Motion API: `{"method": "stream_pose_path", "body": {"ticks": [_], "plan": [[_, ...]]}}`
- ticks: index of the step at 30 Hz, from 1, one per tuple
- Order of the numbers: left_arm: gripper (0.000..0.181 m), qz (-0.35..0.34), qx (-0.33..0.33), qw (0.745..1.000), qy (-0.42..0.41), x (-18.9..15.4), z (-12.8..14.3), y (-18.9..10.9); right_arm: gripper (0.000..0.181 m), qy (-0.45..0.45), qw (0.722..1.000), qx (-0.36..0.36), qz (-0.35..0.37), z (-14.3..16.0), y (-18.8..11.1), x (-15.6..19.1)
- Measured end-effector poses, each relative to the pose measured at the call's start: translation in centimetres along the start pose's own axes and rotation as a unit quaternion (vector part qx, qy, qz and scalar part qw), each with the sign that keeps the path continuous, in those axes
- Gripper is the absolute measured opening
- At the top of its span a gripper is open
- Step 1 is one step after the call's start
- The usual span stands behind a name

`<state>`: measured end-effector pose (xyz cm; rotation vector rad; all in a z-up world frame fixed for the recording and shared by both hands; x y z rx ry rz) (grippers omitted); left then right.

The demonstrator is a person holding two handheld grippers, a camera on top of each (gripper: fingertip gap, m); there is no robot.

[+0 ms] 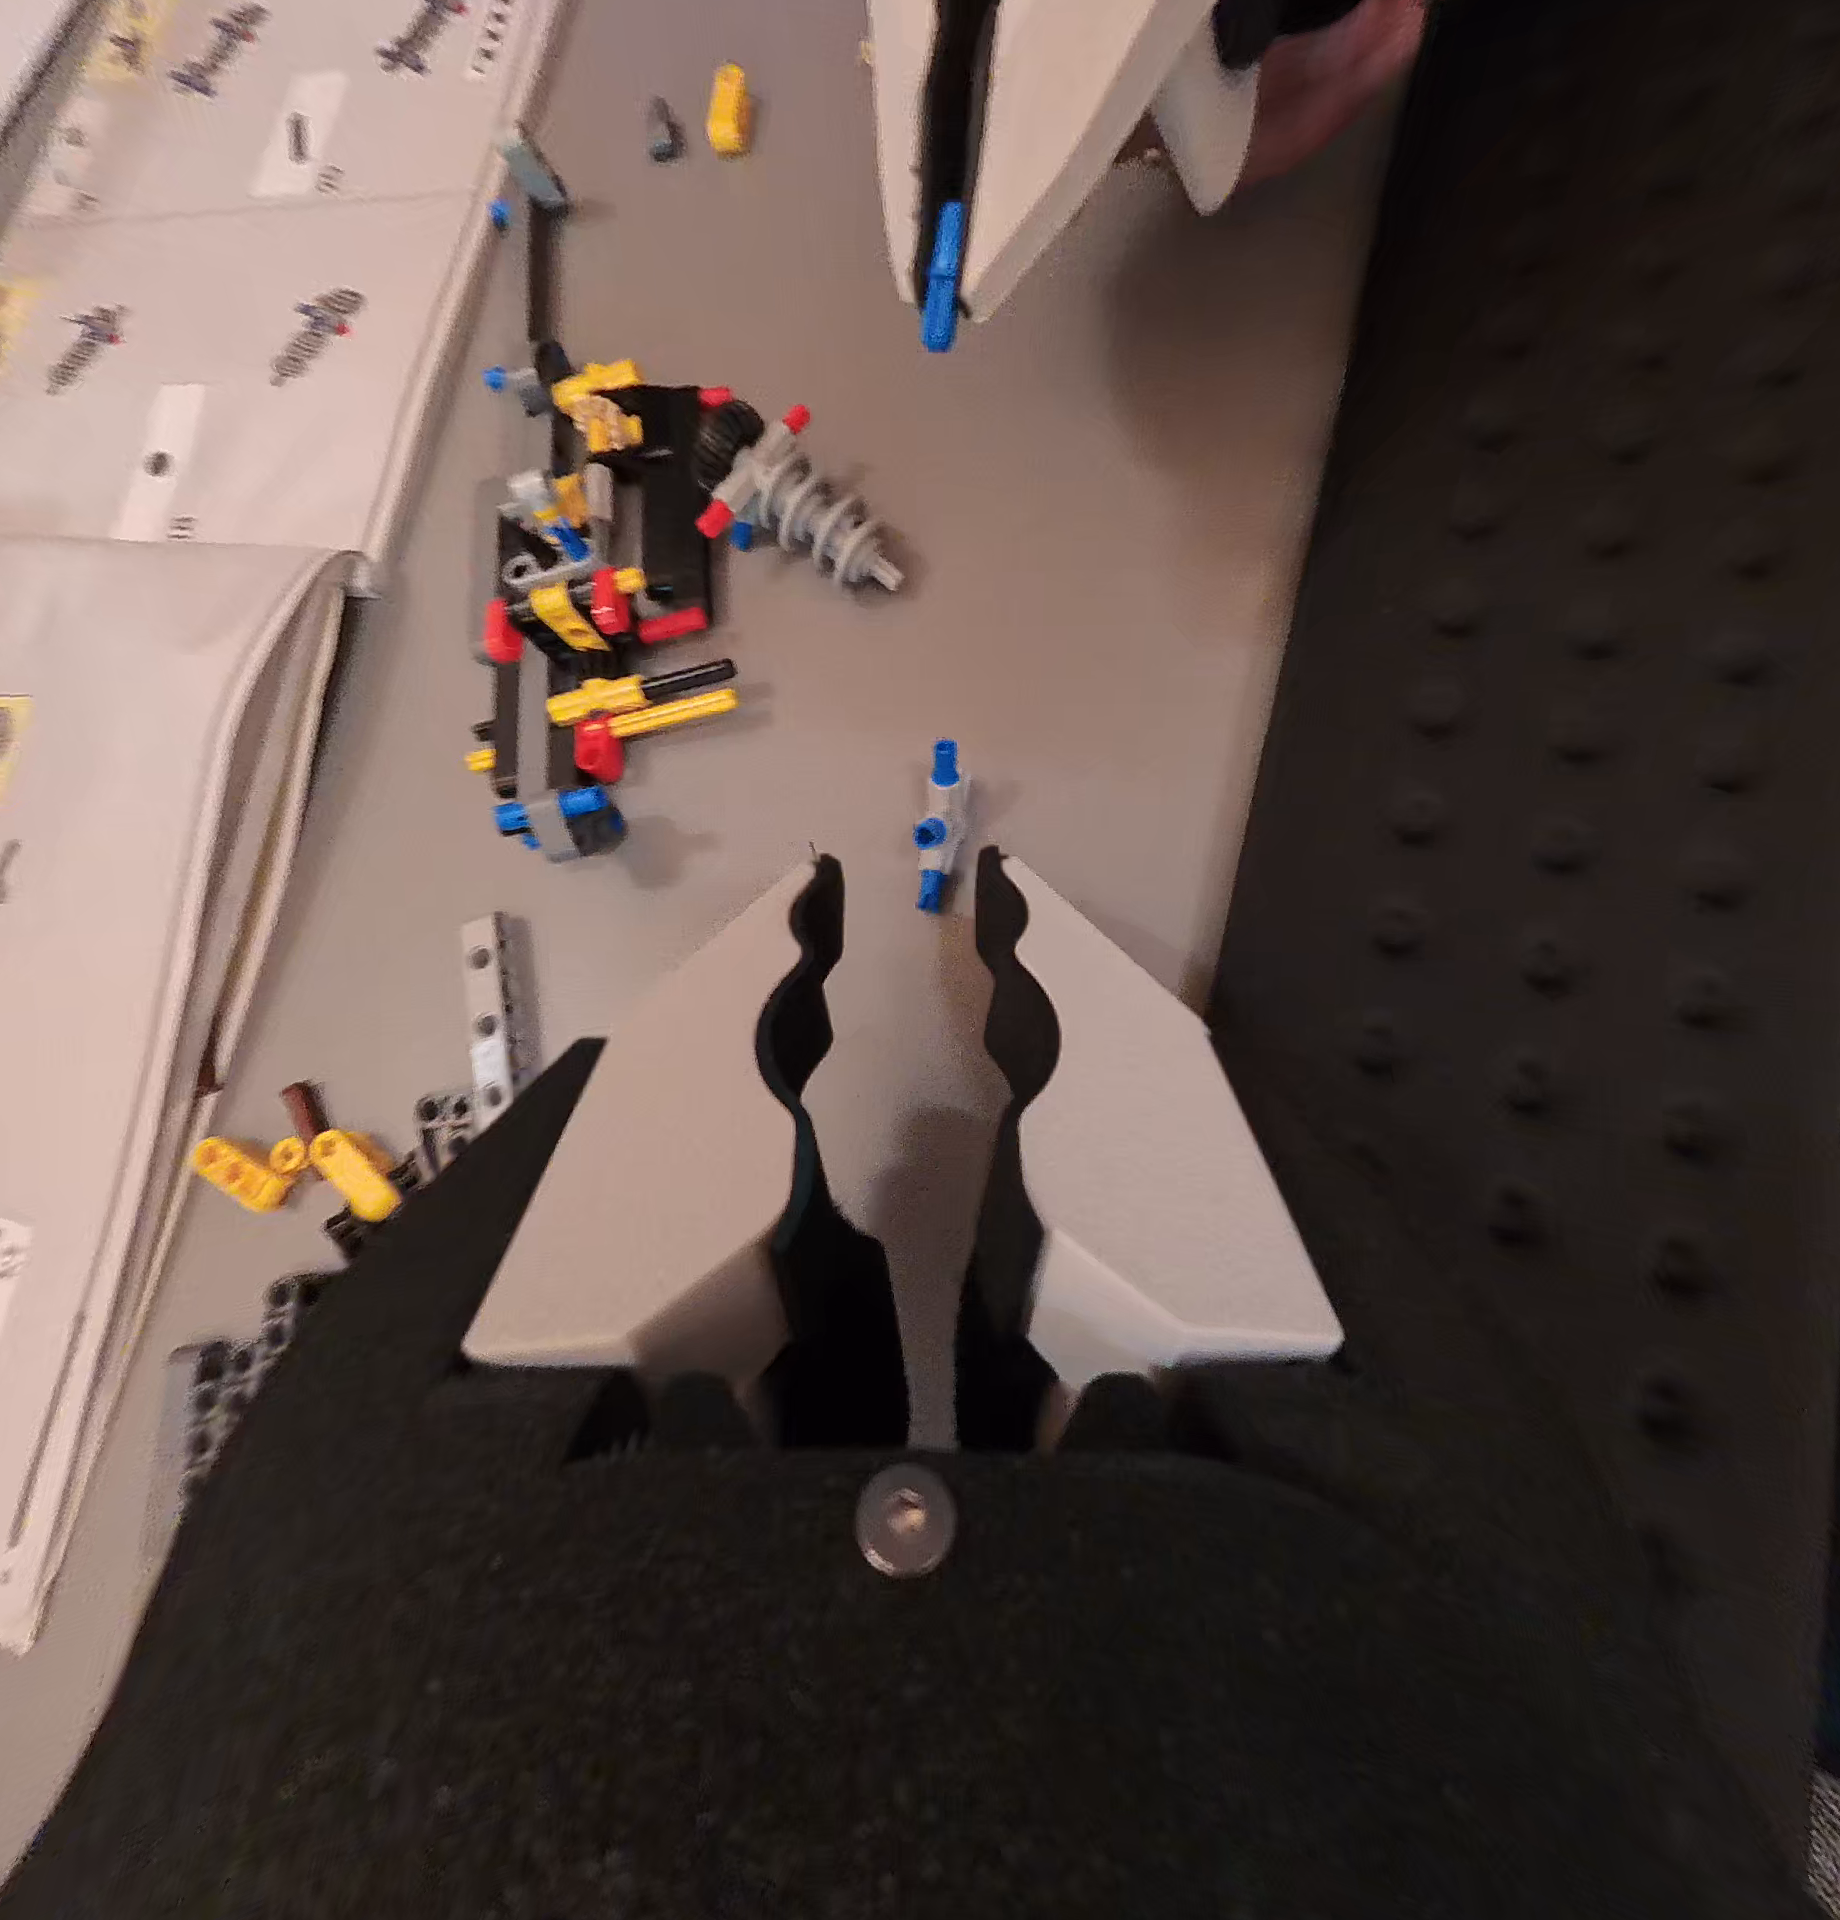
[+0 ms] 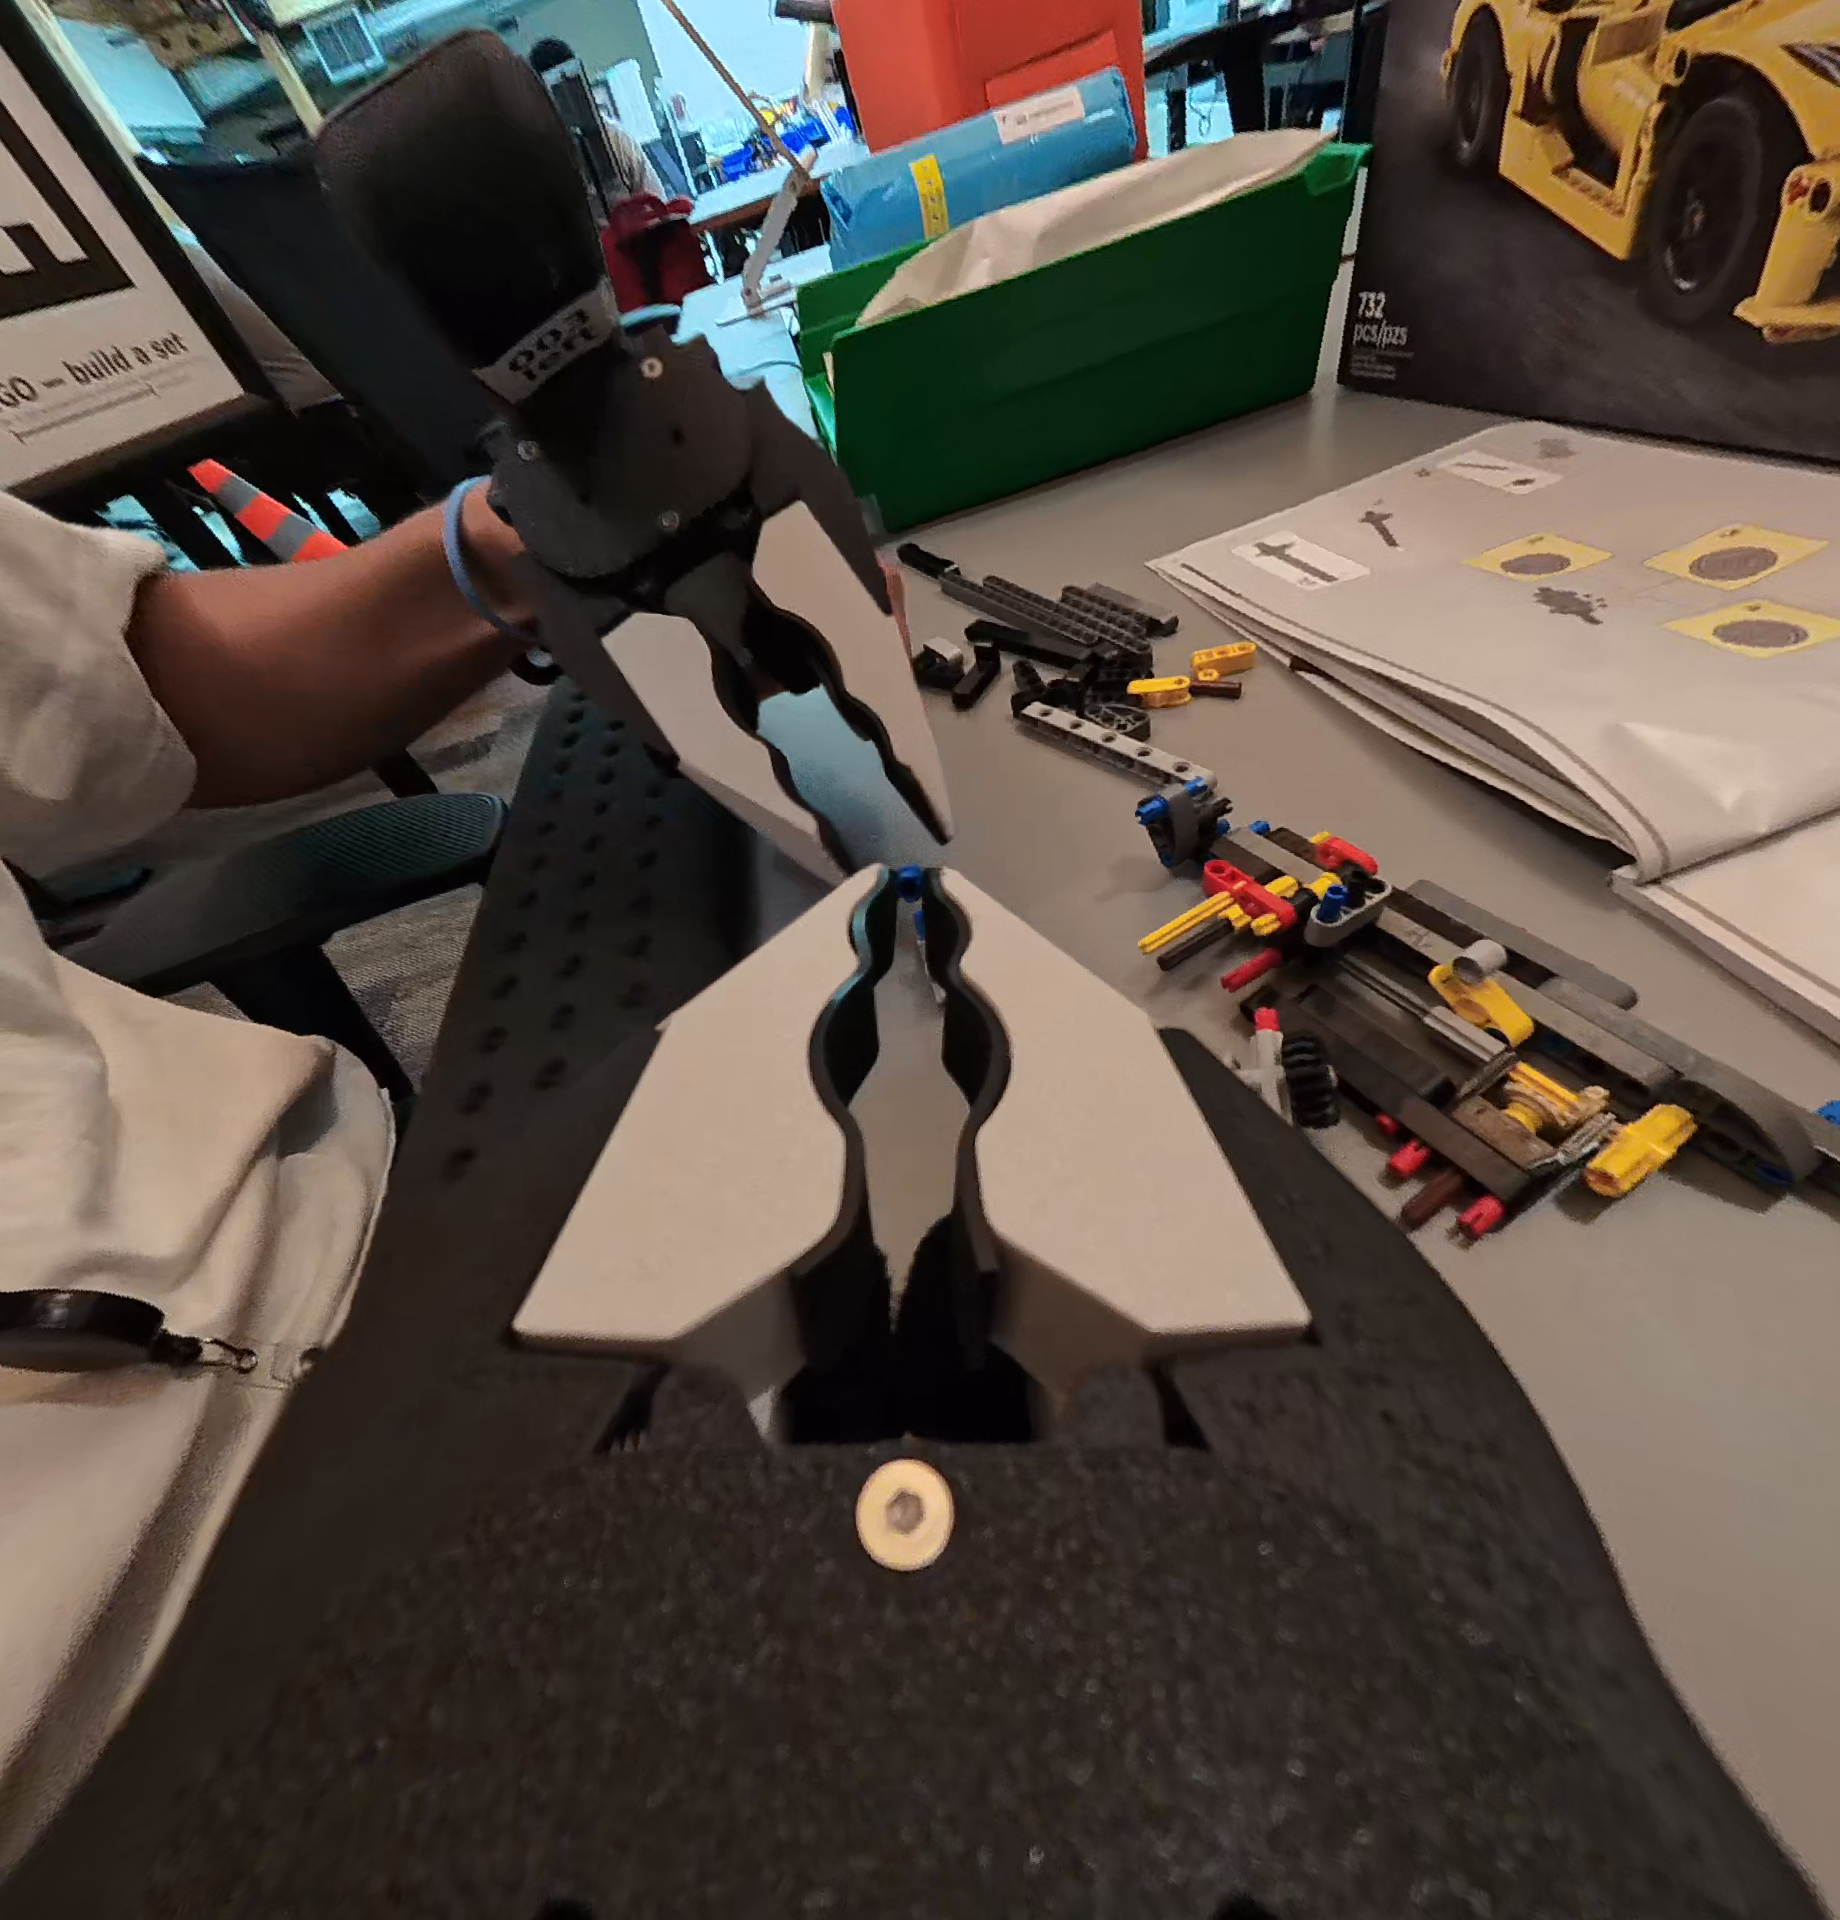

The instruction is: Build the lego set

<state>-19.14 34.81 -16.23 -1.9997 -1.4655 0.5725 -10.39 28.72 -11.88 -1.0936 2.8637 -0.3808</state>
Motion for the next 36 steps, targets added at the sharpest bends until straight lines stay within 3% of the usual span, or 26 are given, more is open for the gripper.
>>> {"method": "stream_pose_path", "body": {"ticks": [6, 10, 12, 14, 16, 18, 21, 24, 36], "plan": [[0.024, 0.027, 0.016, 1.0, 0.004, -0.4, 0.0, 2.1, 0.004, -0.002, 1.0, 0.006, 0.004, 0.4, -0.2, 0.1], [0.006, 0.037, 0.04, 0.998, 0.015, -0.7, 0.1, 3.5, 0.004, 0.007, 1.0, -0.005, -0.004, 0.0, -0.3, 0.2], [0.006, 0.023, 0.041, 0.998, 0.033, -0.8, -0.4, 3.9, 0.004, 0.005, 1.0, -0.004, -0.002, 0.1, -0.3, 0.2], [0.006, -0.022, -0.023, 0.998, 0.048, -0.4, -2.4, 3.4, 0.004, 0.004, 1.0, -0.007, 0.009, 0.1, -0.5, 0.0], [0.007, -0.013, -0.149, 0.989, 0.009, -1.2, -5.4, 1.9, 0.004, 0.006, 1.0, -0.017, 0.021, -0.1, -1.1, -0.3], [0.006, -0.004, -0.226, 0.974, -0.005, -2.0, -6.5, 0.9, 0.004, 0.001, 0.999, -0.021, 0.027, -0.2, -1.5, -0.5], [0.006, -0.05, -0.252, 0.965, 0.062, -2.5, -6.5, 0.4, 0.004, -0.03, 0.999, -0.033, 0.027, -0.8, -1.7, 0.0], [0.007, -0.016, -0.241, 0.969, 0.049, -2.9, -6.1, 0.7, 0.003, -0.048, 0.999, -0.017, 0.011, -0.4, -1.2, 0.7], [0.007, 0.002, -0.233, 0.971, 0.054, -3.3, -5.8, 1.2, 0.003, -0.059, 0.998, 0.004, 0.001, 0.3, -0.9, 1.2]]}}
Point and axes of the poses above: each gripper's, where its closed fingertips meet, y out along the fingers, z out of its underside, x = y × z across the jaws, the point moved 3 cm from there along -y, back along the fingers, and after that the axes turned 12 degrees about -y, right-handed, at the moved point
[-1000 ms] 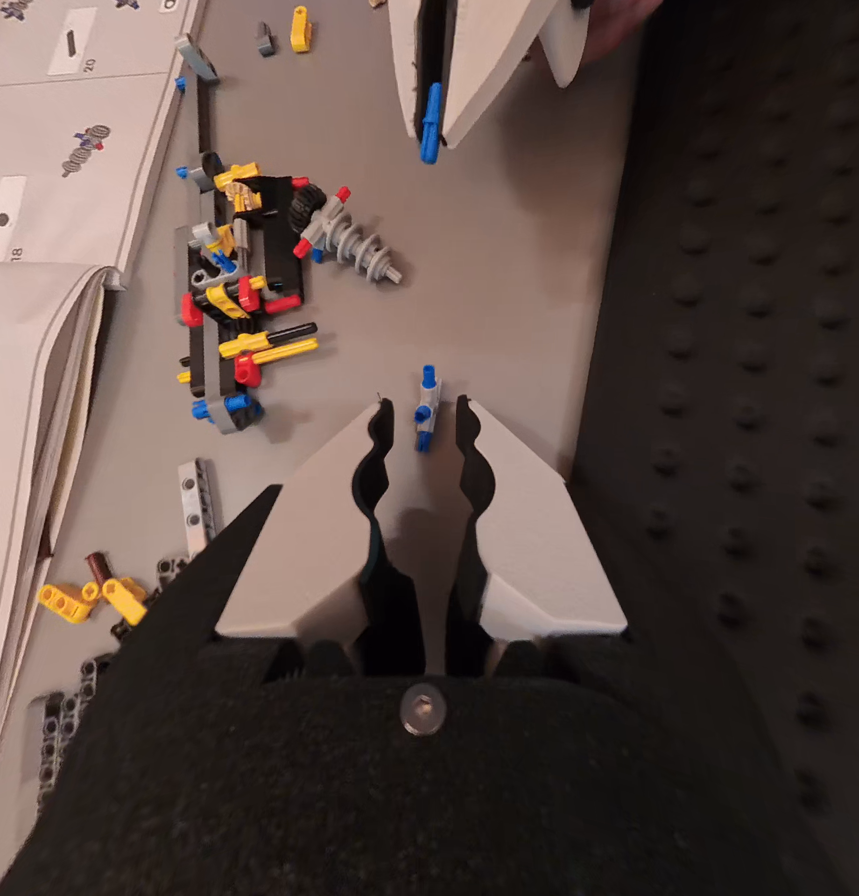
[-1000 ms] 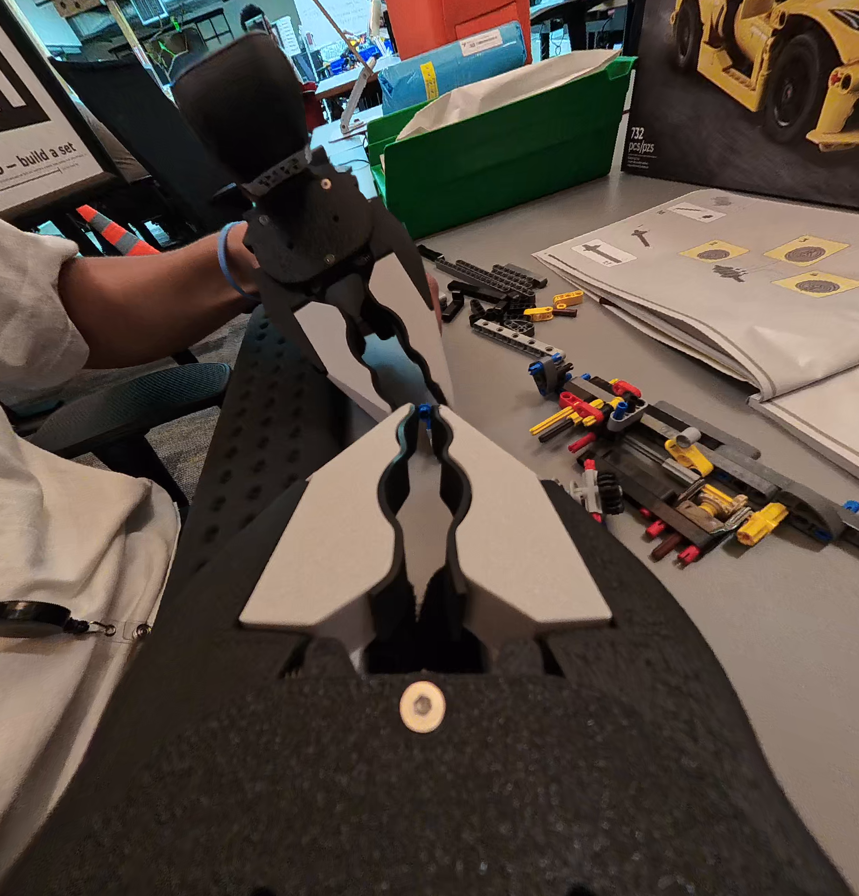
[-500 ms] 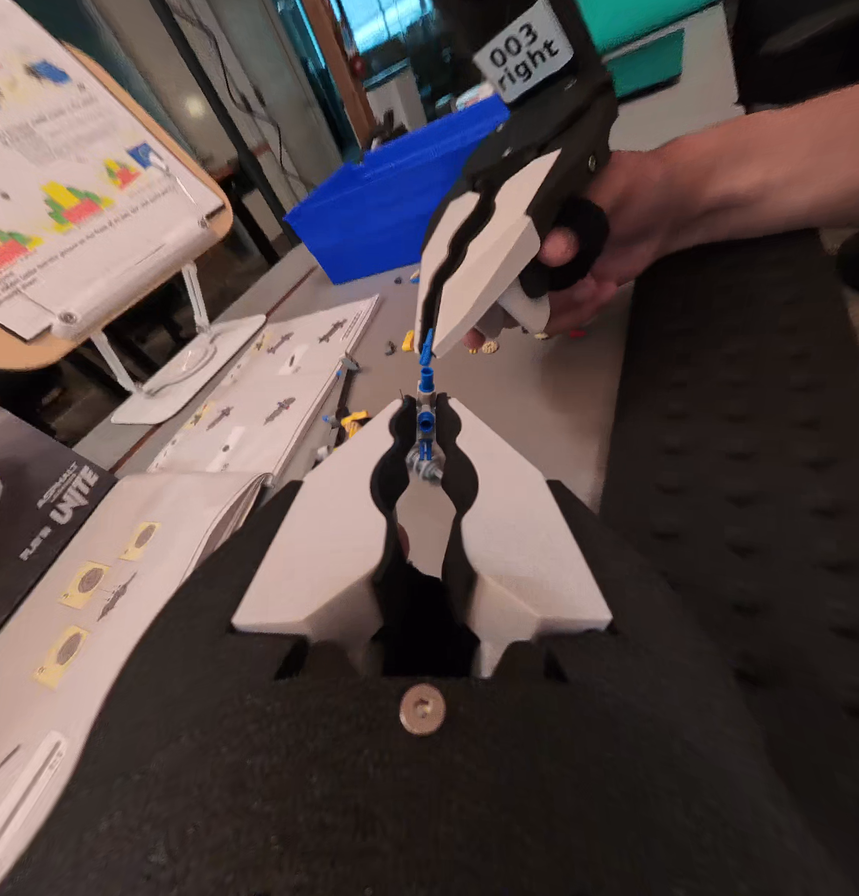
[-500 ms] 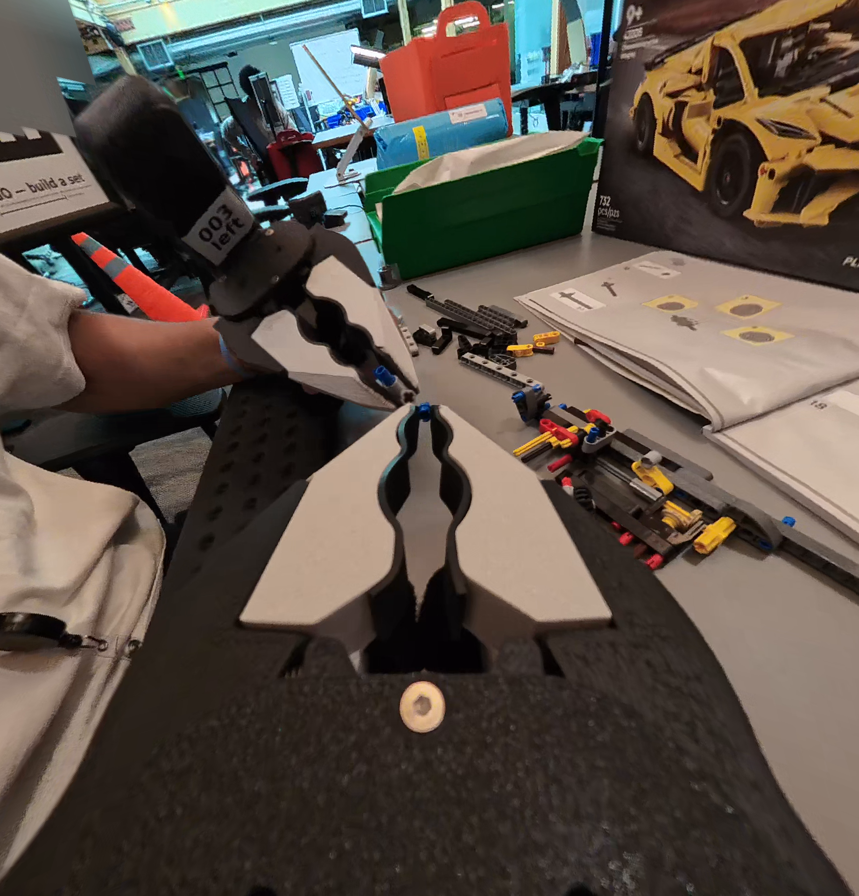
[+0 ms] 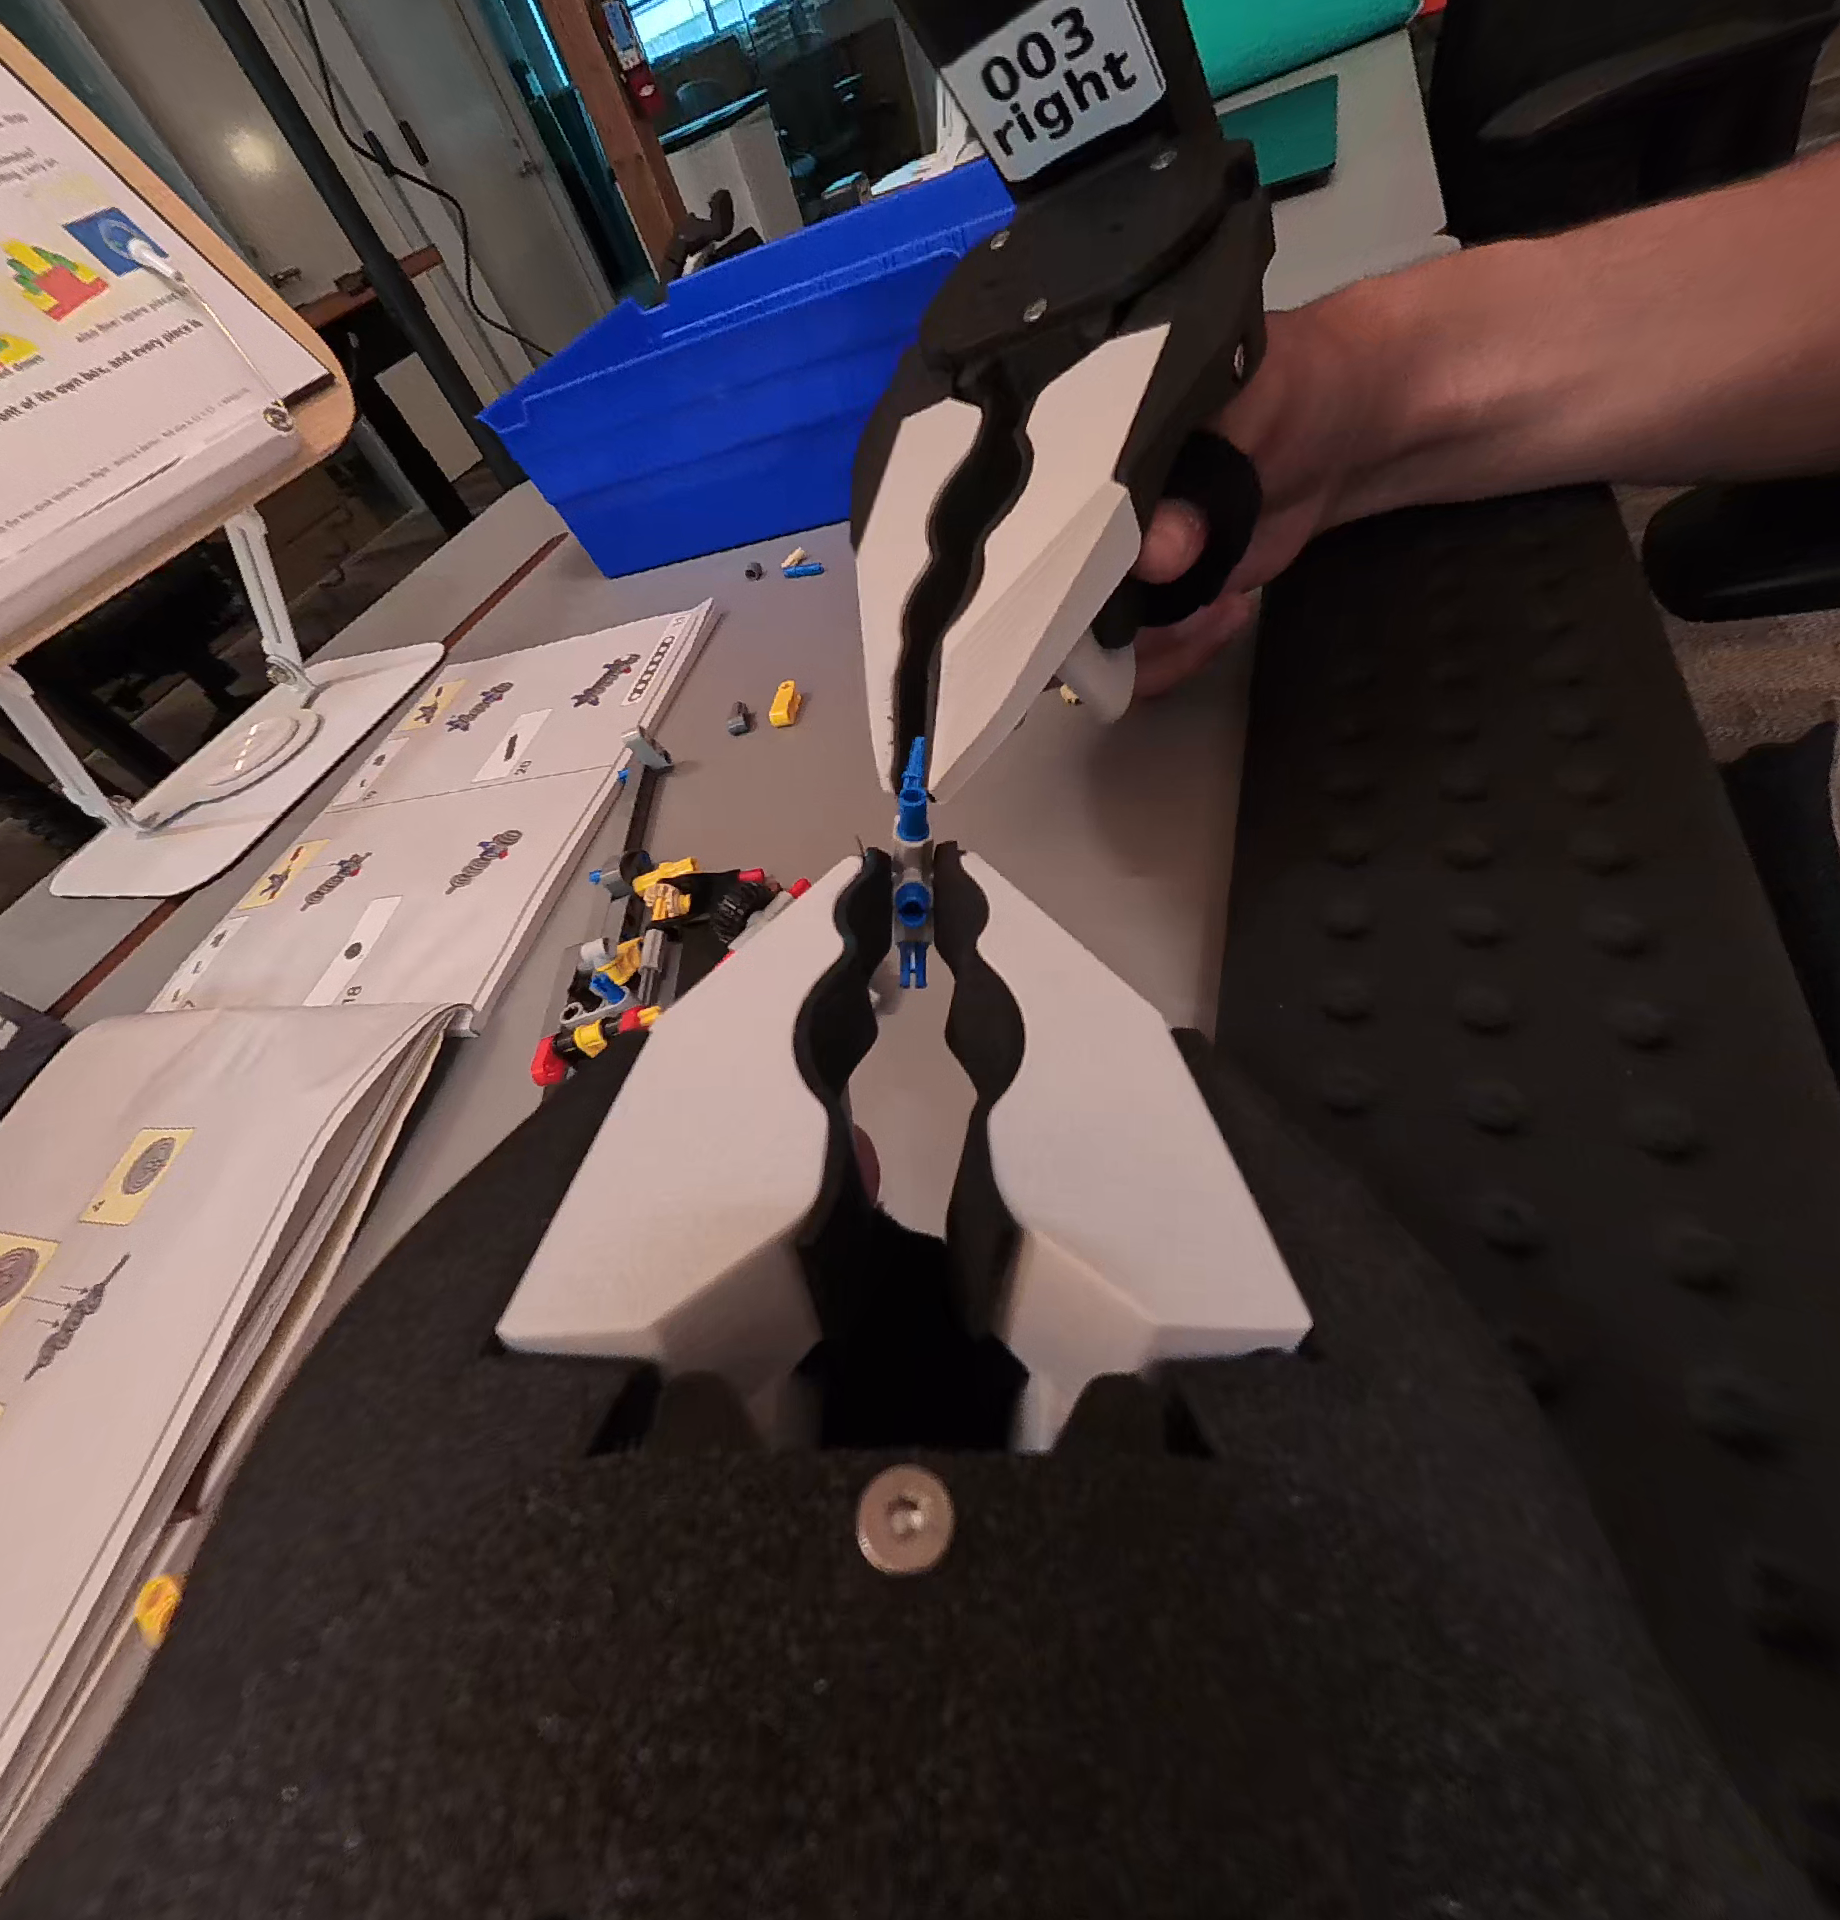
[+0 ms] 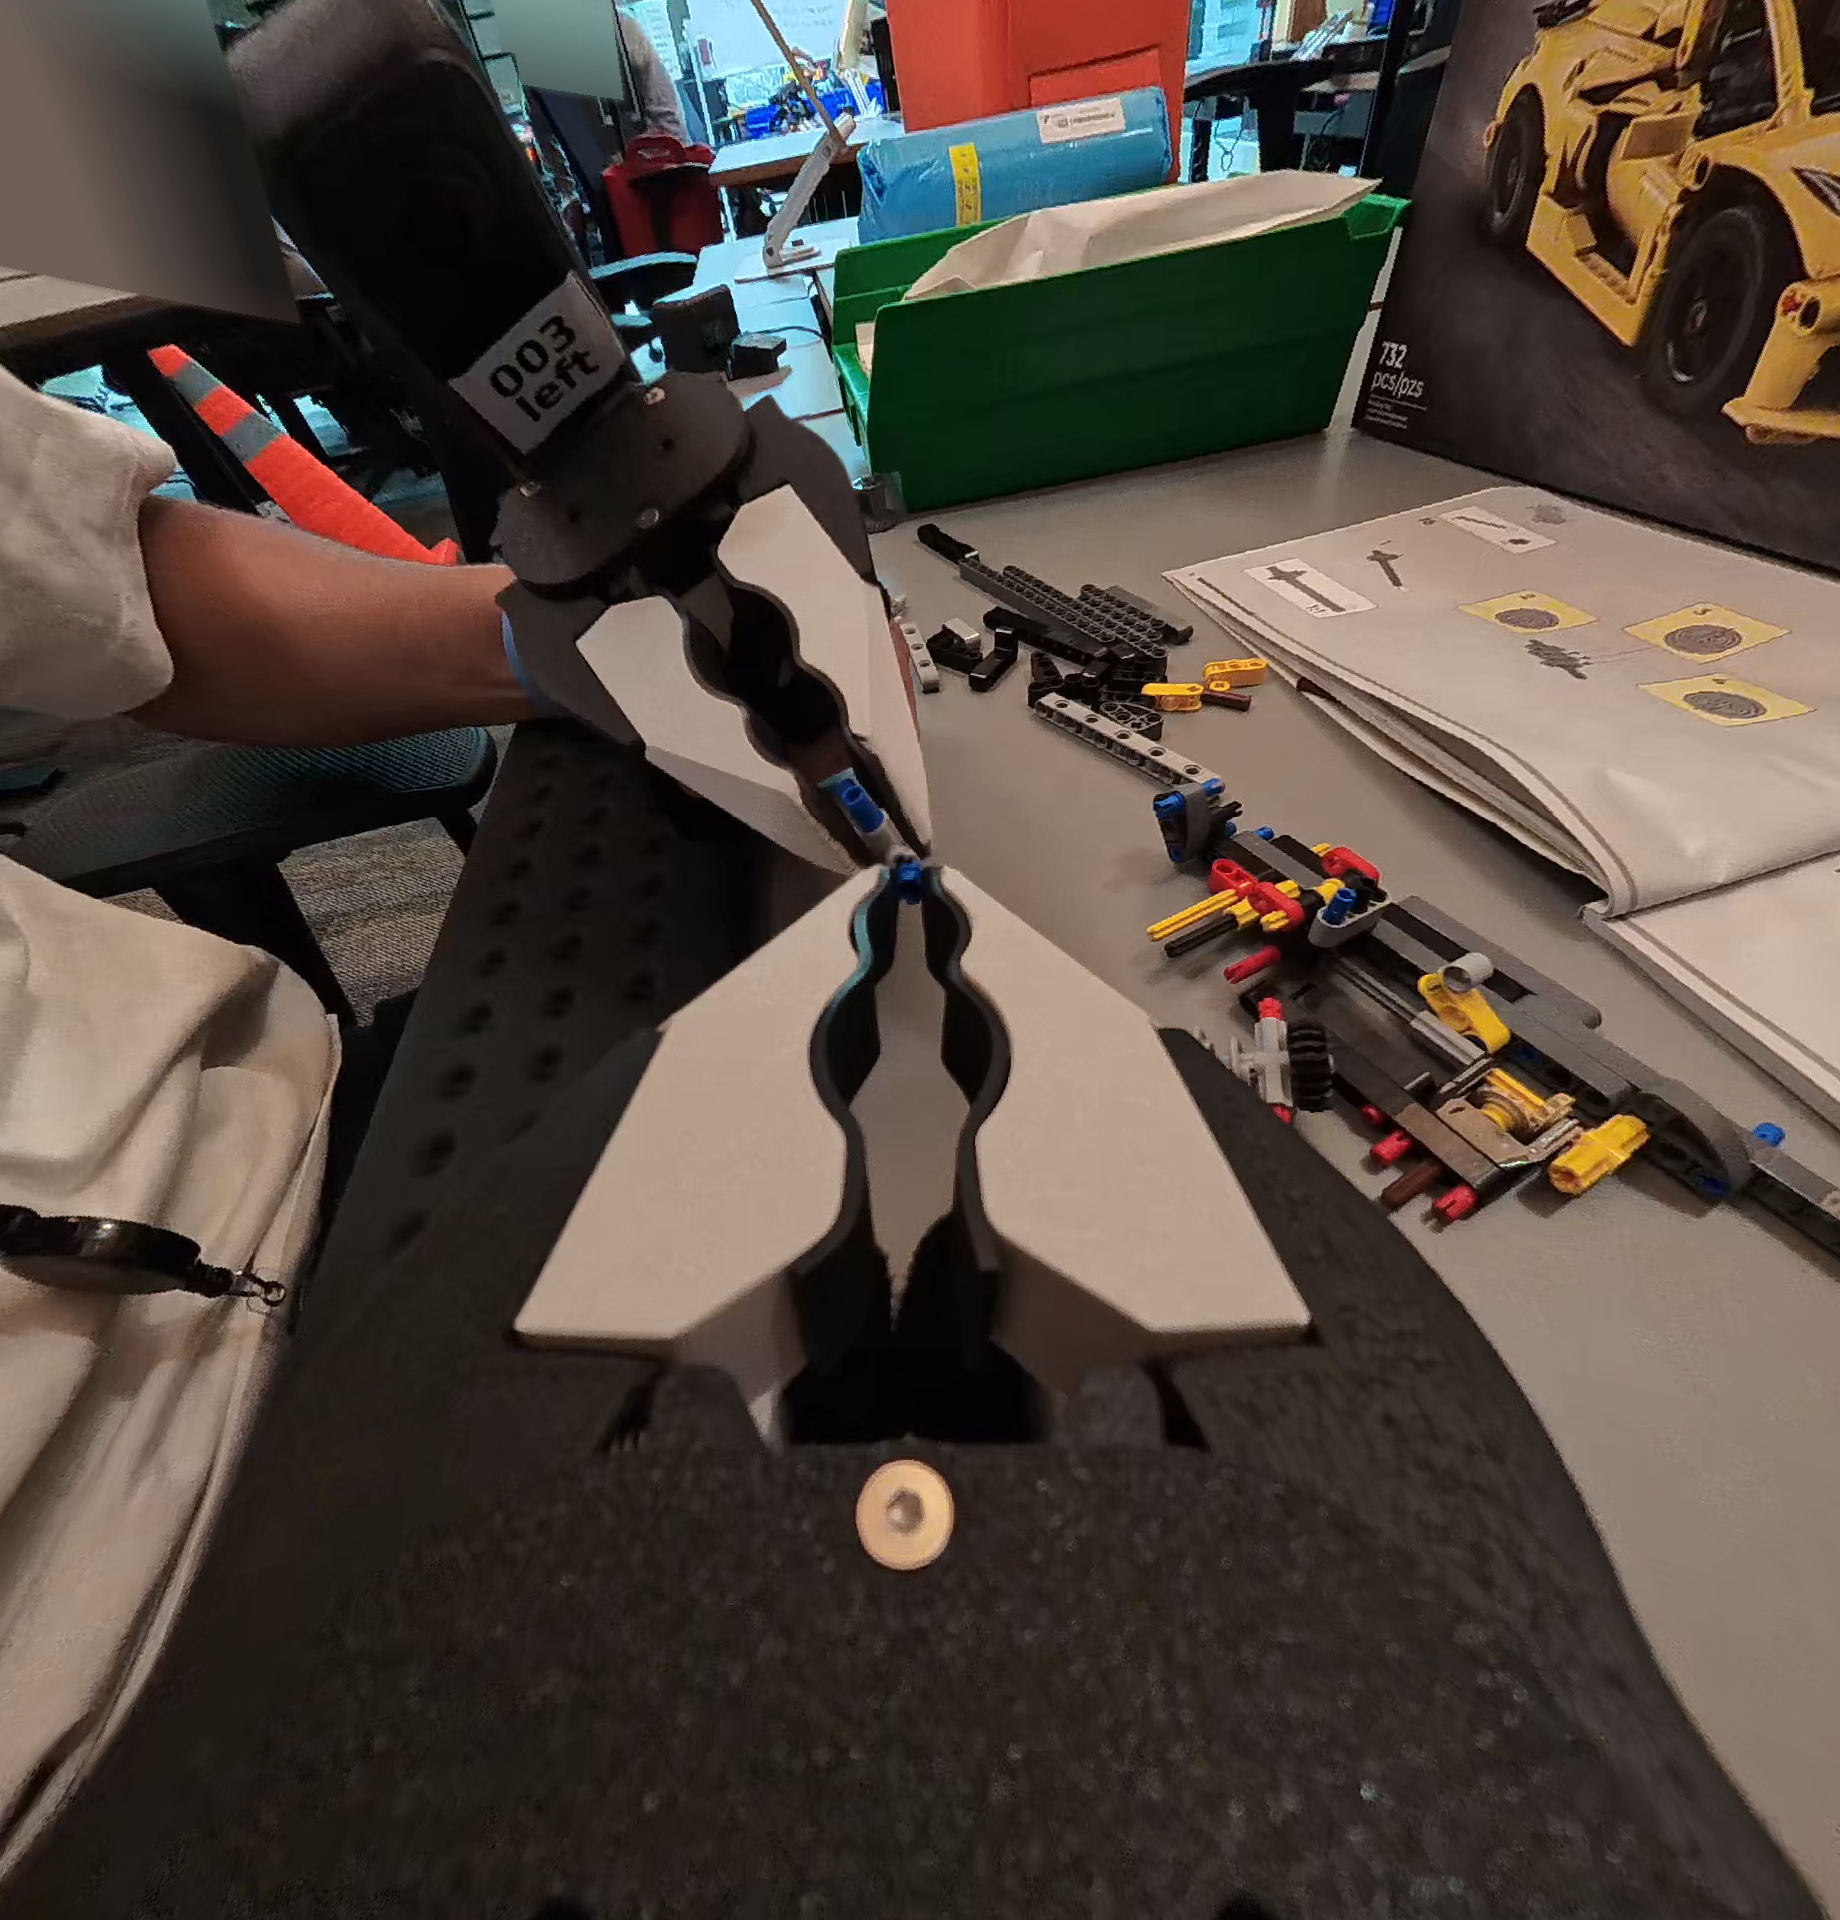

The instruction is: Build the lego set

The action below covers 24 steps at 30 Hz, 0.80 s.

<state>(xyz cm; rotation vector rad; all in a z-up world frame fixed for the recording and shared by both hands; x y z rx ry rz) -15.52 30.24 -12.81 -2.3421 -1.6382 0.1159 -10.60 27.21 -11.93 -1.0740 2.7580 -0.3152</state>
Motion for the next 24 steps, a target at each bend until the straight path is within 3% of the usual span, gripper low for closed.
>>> {"method": "stream_pose_path", "body": {"ticks": [18, 24], "plan": [[0.006, -0.063, -0.006, 0.993, 0.101, 0.1, -0.3, 0.2, 0.003, 0.08, 0.996, -0.015, -0.035, 0.0, 0.0, -0.2], [0.006, -0.085, 0.026, 0.976, 0.197, -0.7, 0.6, 0.8, 0.003, 0.079, 0.995, 0.026, -0.055, 1.3, 0.1, 0.3]]}}
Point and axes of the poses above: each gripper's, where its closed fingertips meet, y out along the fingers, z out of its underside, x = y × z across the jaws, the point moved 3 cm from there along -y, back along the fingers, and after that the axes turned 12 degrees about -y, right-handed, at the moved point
